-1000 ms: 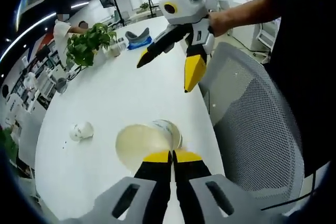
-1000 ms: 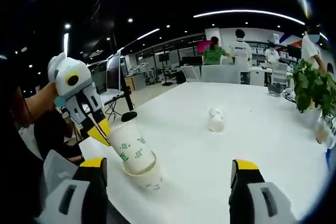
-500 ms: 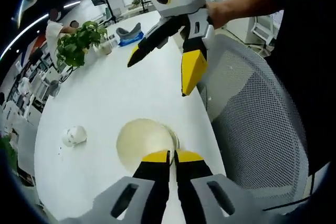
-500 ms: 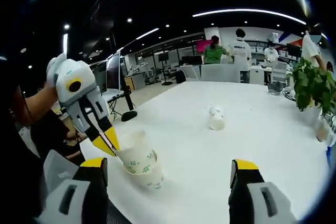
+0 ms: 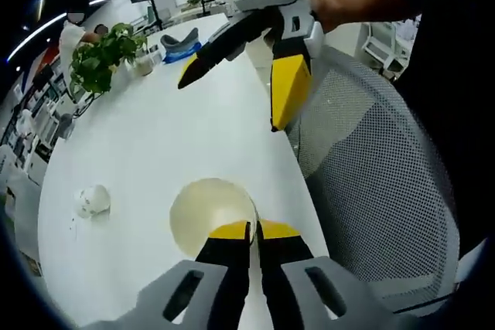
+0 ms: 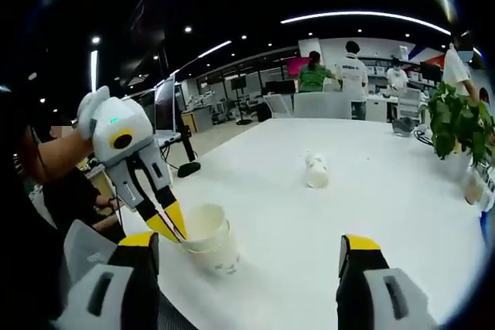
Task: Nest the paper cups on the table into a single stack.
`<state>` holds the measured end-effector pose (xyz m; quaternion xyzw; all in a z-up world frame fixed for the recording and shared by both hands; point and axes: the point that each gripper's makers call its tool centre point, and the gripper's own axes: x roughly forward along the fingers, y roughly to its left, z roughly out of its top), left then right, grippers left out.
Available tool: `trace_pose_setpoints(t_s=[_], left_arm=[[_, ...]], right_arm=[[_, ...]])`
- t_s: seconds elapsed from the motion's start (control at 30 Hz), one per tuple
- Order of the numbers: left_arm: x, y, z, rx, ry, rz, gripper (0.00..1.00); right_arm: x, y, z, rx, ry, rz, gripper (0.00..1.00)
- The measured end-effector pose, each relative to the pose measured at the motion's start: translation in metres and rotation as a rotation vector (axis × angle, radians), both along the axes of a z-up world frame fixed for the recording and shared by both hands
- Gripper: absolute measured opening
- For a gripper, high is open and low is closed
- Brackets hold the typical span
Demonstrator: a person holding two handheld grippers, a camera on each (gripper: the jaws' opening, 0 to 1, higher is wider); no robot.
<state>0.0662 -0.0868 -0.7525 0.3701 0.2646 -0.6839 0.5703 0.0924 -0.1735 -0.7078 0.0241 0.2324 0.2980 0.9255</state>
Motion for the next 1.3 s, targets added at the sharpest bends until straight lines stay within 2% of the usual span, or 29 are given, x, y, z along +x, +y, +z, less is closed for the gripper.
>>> trace_pose_setpoints(t_s=[0.2,0.6,0.77,1.07,1.17,1.23,1.3], left_arm=[[-0.001,-0.005,0.001,-0.017,0.027,-0.008,0.00],[-0.004,-0.004,0.005,-0.006,0.017,-0.039,0.01],[-0.003,0.000,-0.003,0.022,0.011,-0.051,0.00],[-0.004,-0.001,-0.004,0.014,0.025,-0.069,0.00],[-0.002,-0.001,-0.003,0.009,0.010,-0.065,0.00],[0.001,-0.001,-0.002,0.002,0.000,-0.048,0.02],[0.005,-0.003,0.002,-0.026,-0.006,-0.021,0.10]], right_arm=[[-0.001,0.001,-0.001,-0.008,0.003,0.005,0.98],[0.000,-0.004,-0.002,-0.017,0.006,0.002,0.98],[-0.001,-0.002,-0.002,-0.021,0.008,0.003,0.98],[-0.001,-0.005,-0.003,-0.029,0.011,-0.002,0.98],[0.000,-0.007,-0.004,-0.031,0.011,-0.004,0.98],[0.001,-0.008,-0.004,-0.035,0.013,-0.003,0.98],[0.002,-0.008,-0.004,-0.041,0.012,-0.001,0.99]])
